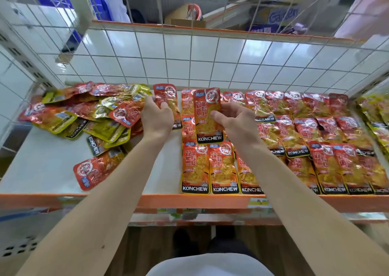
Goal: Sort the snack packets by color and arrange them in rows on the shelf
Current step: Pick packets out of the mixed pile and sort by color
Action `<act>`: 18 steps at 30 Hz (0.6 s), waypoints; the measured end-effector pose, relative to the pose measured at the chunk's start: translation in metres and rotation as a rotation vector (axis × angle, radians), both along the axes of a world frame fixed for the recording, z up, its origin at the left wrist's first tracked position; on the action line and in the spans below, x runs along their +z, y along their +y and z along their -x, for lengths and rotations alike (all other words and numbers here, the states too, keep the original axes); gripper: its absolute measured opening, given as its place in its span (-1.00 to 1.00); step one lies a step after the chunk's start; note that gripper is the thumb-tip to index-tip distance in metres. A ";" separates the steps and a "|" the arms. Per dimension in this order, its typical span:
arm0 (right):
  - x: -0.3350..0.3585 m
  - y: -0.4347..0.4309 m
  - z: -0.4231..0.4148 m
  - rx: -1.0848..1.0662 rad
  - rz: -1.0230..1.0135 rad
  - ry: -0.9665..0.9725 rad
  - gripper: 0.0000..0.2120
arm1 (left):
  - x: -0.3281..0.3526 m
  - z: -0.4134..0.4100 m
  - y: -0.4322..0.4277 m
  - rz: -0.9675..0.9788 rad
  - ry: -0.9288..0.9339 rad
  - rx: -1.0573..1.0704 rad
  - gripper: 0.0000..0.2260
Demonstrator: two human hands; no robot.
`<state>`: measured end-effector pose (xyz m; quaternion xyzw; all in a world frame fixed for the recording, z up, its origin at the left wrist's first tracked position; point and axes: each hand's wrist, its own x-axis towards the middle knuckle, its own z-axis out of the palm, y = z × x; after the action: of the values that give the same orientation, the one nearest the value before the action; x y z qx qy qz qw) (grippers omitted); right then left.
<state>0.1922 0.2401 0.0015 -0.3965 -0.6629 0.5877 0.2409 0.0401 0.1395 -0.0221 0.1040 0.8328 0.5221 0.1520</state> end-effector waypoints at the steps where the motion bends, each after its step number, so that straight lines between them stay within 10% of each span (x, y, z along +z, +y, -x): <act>1: 0.000 0.000 0.002 0.003 0.003 0.008 -0.83 | -0.001 0.001 -0.003 0.009 0.004 0.006 -0.88; 18: -0.006 -0.013 0.014 0.051 0.013 -0.006 -0.84 | 0.005 0.044 0.011 0.181 0.233 -0.141 -0.72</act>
<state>0.1787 0.2274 -0.0045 -0.3827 -0.6696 0.5969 0.2211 -0.0040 0.1509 -0.0171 0.2079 0.8791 0.4173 0.0995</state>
